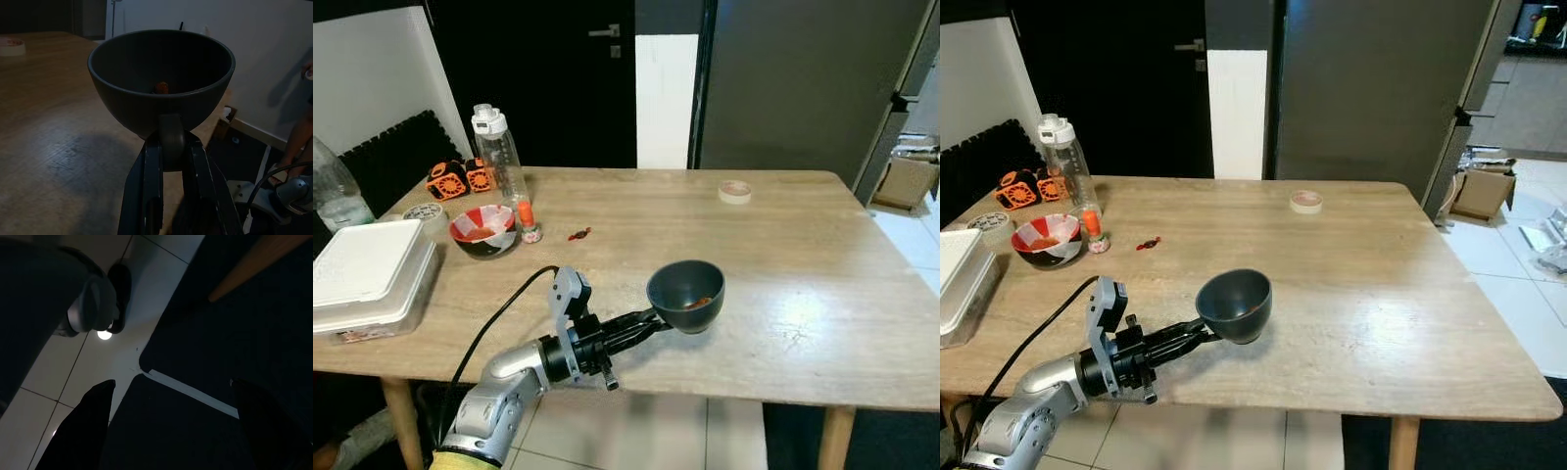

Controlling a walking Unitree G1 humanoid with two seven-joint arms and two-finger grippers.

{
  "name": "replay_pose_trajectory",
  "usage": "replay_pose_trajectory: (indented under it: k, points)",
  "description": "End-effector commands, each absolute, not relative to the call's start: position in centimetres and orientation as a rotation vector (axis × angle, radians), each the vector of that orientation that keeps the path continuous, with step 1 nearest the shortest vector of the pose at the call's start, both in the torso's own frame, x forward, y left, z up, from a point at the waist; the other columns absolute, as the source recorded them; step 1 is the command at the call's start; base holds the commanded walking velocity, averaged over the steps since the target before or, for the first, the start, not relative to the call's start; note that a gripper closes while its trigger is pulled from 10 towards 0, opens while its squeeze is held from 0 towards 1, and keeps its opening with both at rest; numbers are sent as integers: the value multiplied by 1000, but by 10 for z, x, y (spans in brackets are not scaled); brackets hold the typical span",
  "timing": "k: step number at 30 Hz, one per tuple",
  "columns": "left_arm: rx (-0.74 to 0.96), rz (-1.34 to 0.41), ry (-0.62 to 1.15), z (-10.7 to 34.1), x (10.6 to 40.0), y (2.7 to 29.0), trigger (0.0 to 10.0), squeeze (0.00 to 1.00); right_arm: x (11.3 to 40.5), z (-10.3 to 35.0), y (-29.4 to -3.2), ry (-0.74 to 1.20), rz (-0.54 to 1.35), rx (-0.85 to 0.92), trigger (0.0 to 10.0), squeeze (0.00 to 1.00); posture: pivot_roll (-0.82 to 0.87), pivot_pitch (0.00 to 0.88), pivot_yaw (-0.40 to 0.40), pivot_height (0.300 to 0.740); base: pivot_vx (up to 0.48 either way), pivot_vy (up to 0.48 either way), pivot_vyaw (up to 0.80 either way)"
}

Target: Restocking fridge

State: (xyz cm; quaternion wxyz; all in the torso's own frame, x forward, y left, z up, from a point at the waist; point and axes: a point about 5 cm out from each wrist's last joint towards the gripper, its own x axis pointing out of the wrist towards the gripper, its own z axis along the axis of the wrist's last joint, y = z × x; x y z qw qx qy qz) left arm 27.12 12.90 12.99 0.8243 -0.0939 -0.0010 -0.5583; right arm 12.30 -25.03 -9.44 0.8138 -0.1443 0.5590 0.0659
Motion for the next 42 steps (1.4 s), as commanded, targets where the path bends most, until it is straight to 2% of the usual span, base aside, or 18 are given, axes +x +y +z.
replay_pose_trajectory:
  k: [1,42]
  points:
    - [-198,-1215,-7,132,269,124,10000,0,122,-94,-251,1198,144,-322,10000,0,-70,4,-3,740,-277,0,0]
    - [-219,-1240,29,127,262,127,10000,0,122,-94,-252,1201,147,-327,10000,0,-73,17,1,740,-294,0,0]
